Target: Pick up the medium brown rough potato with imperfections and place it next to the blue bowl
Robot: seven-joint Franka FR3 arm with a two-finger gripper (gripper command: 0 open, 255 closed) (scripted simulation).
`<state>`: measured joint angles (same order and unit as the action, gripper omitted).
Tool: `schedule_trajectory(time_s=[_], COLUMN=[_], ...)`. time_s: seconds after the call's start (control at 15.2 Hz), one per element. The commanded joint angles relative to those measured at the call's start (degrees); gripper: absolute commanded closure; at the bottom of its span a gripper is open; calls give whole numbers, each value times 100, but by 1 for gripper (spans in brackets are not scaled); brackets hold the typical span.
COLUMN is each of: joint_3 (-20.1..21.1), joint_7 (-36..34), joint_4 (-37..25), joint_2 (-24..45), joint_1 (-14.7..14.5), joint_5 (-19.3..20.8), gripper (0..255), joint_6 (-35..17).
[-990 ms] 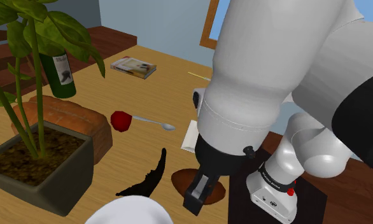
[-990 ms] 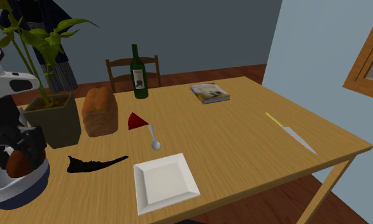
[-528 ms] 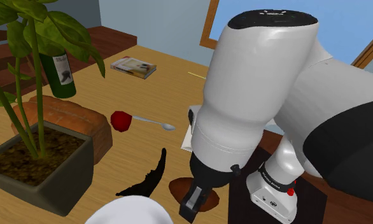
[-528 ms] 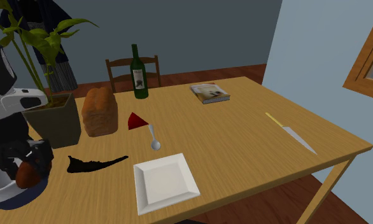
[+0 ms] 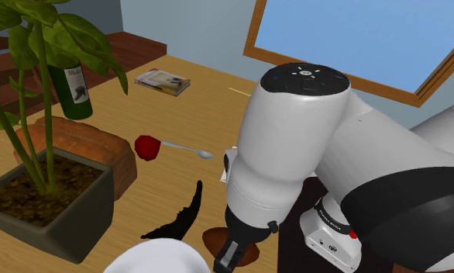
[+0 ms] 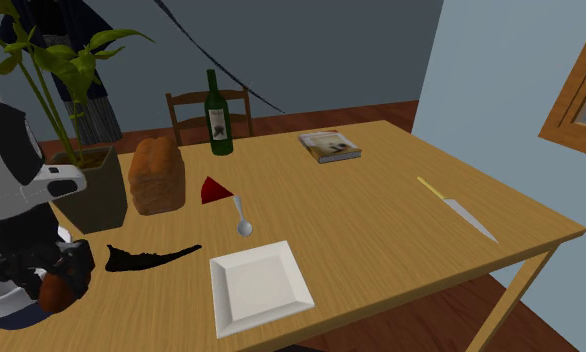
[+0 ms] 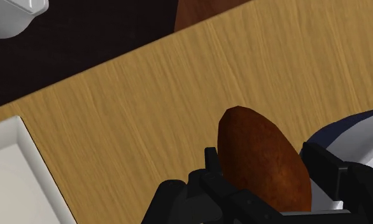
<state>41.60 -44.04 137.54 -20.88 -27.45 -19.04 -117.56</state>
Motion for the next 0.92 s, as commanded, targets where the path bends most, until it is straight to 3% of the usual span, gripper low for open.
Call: schedule_trajectory(time_s=[0.0, 0.59, 0.86], joint_3=[62, 354, 621], joint_7=[-19, -139, -166], joint_4=[99, 469, 572], joint_2=[89, 578, 757], joint_1=[12, 133, 353], joint_5=[9, 138, 168], gripper=[255, 255, 255], joint_6=[-188, -1009, -1295])
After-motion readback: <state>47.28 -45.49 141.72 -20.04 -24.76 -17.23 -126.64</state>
